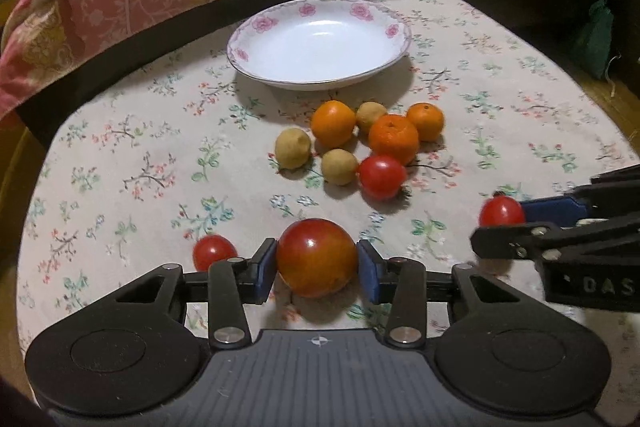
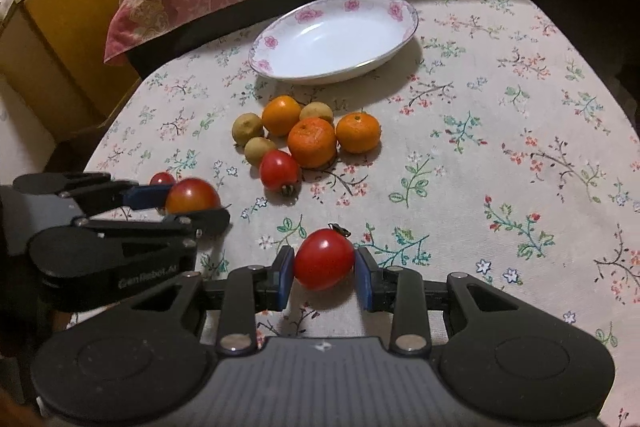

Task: Organize fruits
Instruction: 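Lift both held tomatoes and carry them toward the white plate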

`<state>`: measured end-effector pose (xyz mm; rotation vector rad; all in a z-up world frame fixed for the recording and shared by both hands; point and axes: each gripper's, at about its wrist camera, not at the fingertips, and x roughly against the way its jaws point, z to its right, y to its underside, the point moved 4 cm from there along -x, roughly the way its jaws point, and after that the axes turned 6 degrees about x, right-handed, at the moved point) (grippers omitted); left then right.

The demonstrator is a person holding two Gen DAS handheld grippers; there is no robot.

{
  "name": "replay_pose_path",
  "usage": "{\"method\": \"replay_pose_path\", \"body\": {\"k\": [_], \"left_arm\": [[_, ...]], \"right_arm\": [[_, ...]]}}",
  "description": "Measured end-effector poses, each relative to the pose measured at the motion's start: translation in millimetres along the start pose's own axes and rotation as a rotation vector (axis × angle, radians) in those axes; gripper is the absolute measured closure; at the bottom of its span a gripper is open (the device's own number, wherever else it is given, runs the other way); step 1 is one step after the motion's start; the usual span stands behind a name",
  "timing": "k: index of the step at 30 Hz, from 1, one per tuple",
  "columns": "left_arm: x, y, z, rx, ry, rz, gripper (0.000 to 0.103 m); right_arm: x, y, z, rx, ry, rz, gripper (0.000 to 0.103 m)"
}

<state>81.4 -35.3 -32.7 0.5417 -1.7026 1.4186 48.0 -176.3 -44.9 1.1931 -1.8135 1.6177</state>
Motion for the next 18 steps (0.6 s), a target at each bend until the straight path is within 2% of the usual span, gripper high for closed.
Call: {"method": "replay_pose_path", "body": {"k": [12, 16, 18], "left_arm": [[23.1, -4.8, 4.1, 0.042, 0.088, 0.027, 0.053], [25.2, -14.7, 2.9, 0.079, 0.121, 0.034, 0.053], [23.3, -21.9, 1.7, 0.087, 0.111, 0.043, 0.053]], "right_arm": [[20.0, -5.3, -12.0, 0.029, 0.074, -0.012, 0.077], [24.8, -19.4, -13.0, 0.002, 0.06, -0.006, 0.077], [23.6, -29.0, -14.8, 0.019, 0.063, 0.006, 0.077]]}}
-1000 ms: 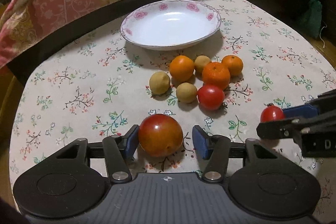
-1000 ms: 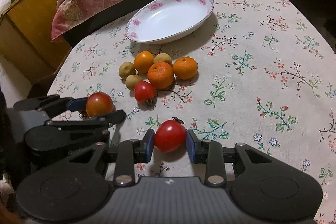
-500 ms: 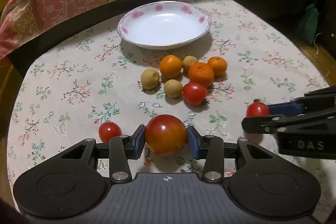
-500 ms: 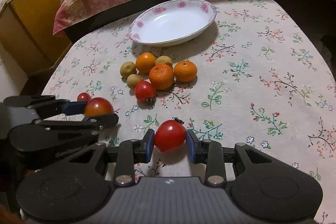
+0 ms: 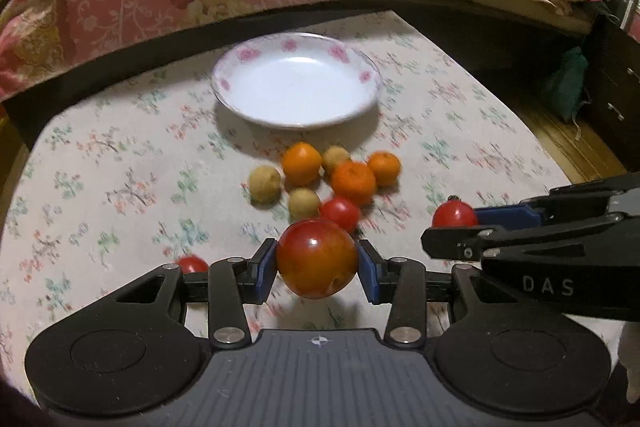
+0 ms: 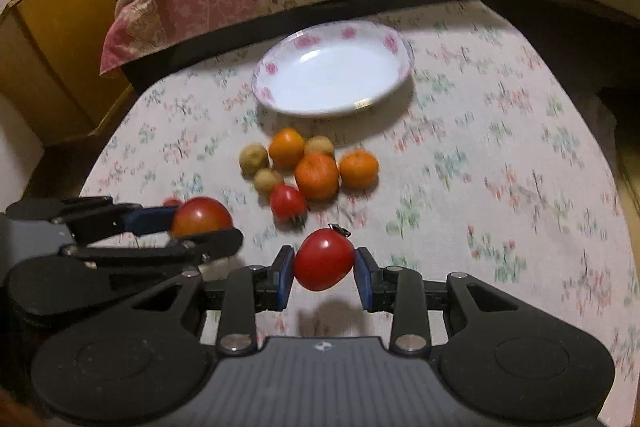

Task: Organize fruits
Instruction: 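Lift both held tomatoes and carry them toward the white plate, then lower both tomatoes over the white plate and open both grippers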

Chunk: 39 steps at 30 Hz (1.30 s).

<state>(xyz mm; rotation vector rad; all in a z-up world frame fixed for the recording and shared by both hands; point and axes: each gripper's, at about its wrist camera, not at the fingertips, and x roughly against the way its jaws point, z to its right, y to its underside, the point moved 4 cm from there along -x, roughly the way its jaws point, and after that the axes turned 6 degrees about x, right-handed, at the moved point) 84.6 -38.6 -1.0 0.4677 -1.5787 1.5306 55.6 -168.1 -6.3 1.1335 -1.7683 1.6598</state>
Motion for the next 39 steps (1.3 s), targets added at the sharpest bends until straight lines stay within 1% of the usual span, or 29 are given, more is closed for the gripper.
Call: {"method": "replay_pose_path", "body": {"k": [4, 12, 17, 22, 26, 32, 36, 39], "left_arm": [[-9.2, -20.9, -6.2, 0.045, 0.01, 0.008, 0.053], [-35.6, -73.1, -14.4, 0.068, -0.018, 0.045, 0.053], [-60.2, -94.0, -19.1, 0.072, -0.025, 0.038, 0.053], [-78.3, -100.7, -24.0, 0.074, -0.036, 0.025, 0.054], [-85.8, -103.9, -27.2, 0.088, -0.032, 0.02, 0.053], [-89.7, -105.6, -25.8, 0.074, -0.042, 0.02, 0.053], [-88.5, -106.7, -25.5, 0.057, -0.066, 0.032, 0.05], [-88.7, -107.3, -29.2, 0.064, -0.075, 0.026, 0.049]], "right_arm": [[-7.7, -25.1, 6.8, -0.006, -0.027, 0.021, 0.077], [-33.7, -76.8, 29.8, -0.033, -0.05, 0.076, 0.077], [-58.3, -100.4, 47.6, -0.061, -0.07, 0.078, 0.077], [-80.3, -110.9, 56.4, -0.048, -0.067, 0.075, 0.077], [-89.5, -114.6, 60.0, -0.036, -0.076, 0.078, 0.076], [-93.8, -116.7, 61.8, -0.028, -0.079, 0.082, 0.076], [-93.9, -117.0, 62.6, -0.033, -0.075, 0.087, 0.076], [-93.7, -117.2, 62.2, -0.028, -0.082, 0.09, 0.073]]}}
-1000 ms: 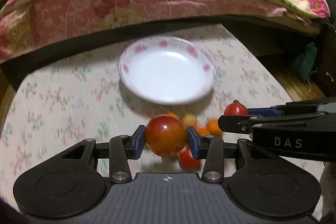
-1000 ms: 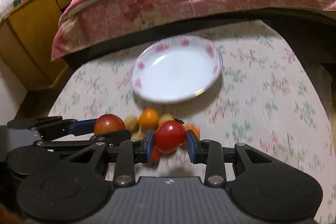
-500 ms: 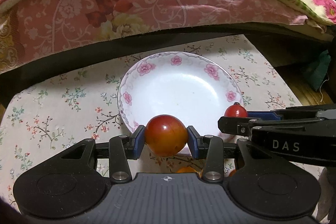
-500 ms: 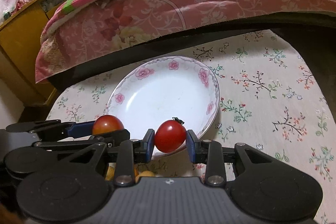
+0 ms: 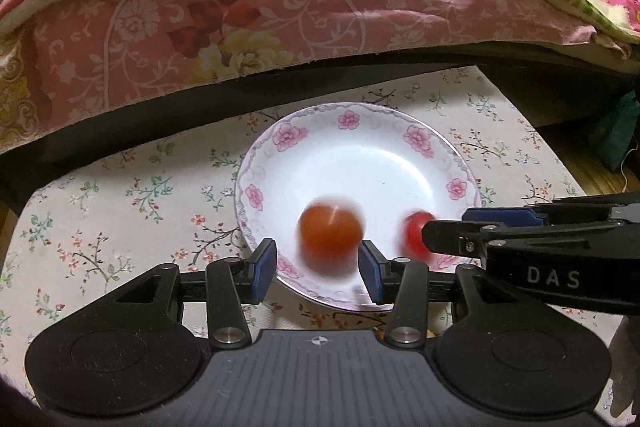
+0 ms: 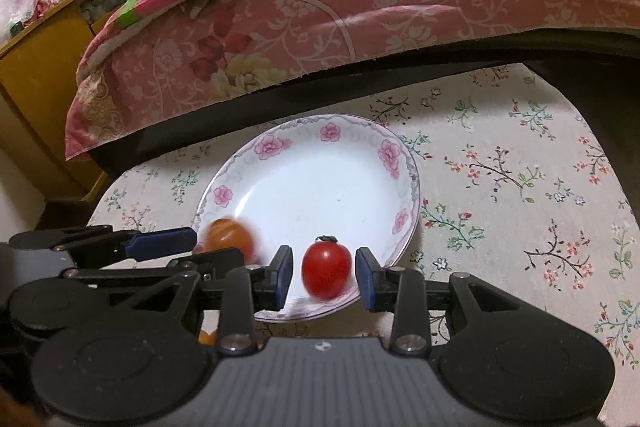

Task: Organize fruits
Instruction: 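Lower both tomatoes over the white plate and open both grippers, then grasp a red tomato with the right gripper while the left gripper grasps a small red tomato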

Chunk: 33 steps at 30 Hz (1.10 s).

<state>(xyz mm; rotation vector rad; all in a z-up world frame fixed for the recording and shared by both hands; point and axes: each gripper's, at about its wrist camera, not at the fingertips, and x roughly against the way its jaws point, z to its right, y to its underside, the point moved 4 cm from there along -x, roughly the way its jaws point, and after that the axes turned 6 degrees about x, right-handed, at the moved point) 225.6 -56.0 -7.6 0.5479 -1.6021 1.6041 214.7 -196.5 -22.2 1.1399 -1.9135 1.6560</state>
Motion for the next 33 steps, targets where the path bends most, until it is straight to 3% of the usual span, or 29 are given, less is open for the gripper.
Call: {"method": "replay_pose_path", "body": {"k": [7, 16, 25, 33], "left_arm": [[6.9, -0.5, -5.2, 0.011, -0.002, 0.009, 0.045], [43.3, 4.6, -5.1, -0.012, -0.012, 0.048, 0.041], [76.0, 27.8, -15.9, -0.015, -0.026, 0.054, 0.039], [89.0, 61.9, -36.4, 0.0, -0.035, 0.011, 0.039]], "right_arm": [[5.4, -0.8, -6.1, 0.034, 0.022, 0.024, 0.07], [29.1, 5.9, -18.3, 0.046, 0.035, 0.041, 0.069], [49.9, 29.7, -34.5, 0.044, 0.03, 0.027, 0.069], [55.8, 58.6, -53.8, 0.063, 0.016, -0.015, 0.069]]}}
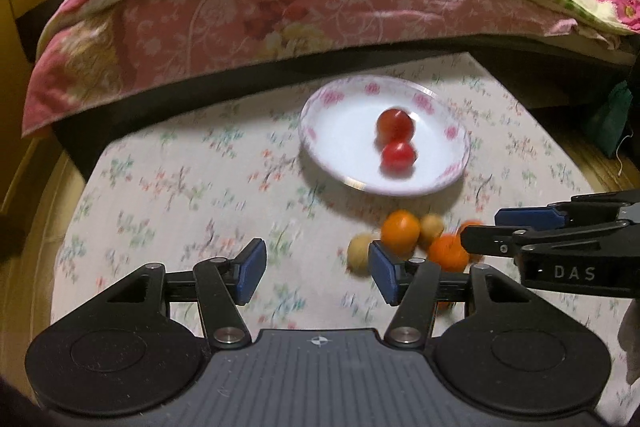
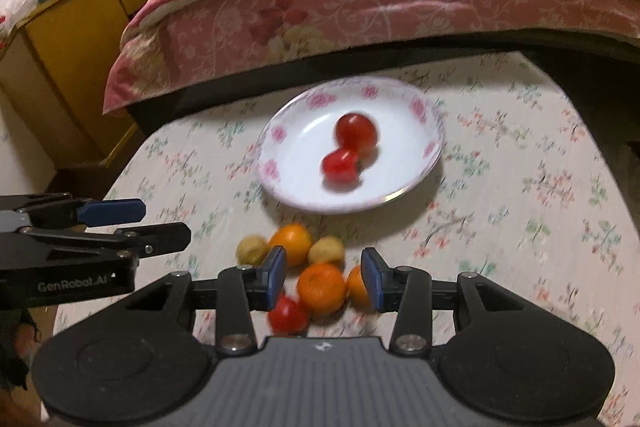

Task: Organize fruits
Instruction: 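Grasp a red tomato with the right gripper while the left gripper grasps a small red tomato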

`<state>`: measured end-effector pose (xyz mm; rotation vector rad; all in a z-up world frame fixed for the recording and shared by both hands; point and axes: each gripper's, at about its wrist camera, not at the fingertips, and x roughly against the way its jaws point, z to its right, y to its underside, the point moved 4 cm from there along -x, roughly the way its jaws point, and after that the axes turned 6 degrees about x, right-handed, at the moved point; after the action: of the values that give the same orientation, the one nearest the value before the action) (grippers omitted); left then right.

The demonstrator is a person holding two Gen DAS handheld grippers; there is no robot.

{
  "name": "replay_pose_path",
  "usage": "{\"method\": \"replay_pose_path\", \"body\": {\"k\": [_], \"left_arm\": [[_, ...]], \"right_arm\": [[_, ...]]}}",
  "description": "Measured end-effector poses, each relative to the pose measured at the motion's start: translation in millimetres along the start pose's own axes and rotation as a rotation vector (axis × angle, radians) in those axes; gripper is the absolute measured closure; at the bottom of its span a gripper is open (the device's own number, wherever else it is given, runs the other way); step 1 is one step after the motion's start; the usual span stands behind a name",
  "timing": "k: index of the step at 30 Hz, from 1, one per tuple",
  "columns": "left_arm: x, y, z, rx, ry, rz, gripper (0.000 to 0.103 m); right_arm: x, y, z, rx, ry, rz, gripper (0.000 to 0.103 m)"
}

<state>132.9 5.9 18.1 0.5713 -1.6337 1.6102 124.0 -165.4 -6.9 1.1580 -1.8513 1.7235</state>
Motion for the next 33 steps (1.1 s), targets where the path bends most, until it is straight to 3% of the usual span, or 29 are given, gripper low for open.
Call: {"method": "replay_pose_path", "body": {"k": [8, 15, 24, 27, 33], "left_arm": [[-0.4, 37.5, -13.2, 0.008, -0.015, -0.062, 0.038], [-15.1, 51.4, -11.1, -0.015, -0.016, -0.082, 0.038], [-30.6, 56.1, -15.3, -0.006, -0.037, -0.098, 0.051], [-30.9, 54.8, -11.7, -0.005, -0.03, -0.095, 0.063], [-29.6, 52.7, -9.1, -0.009, -0.016, -0.086, 0.066]], "right_arm": [[6.1, 22.5, -19.2, 0.022, -0.035, -0.034, 0.069], [0.9, 37.3, -25.0, 0.056, -0.032, -0.068, 0.068], [-11.4, 37.8, -16.3, 0.032, -0.053, -0.086, 0.068], [-15.1, 37.6, -15.1, 0.031, -0.058, -0.086, 0.068], [-24.5, 36.0, -15.1, 0.019, -0.076, -0.086, 0.068]]}}
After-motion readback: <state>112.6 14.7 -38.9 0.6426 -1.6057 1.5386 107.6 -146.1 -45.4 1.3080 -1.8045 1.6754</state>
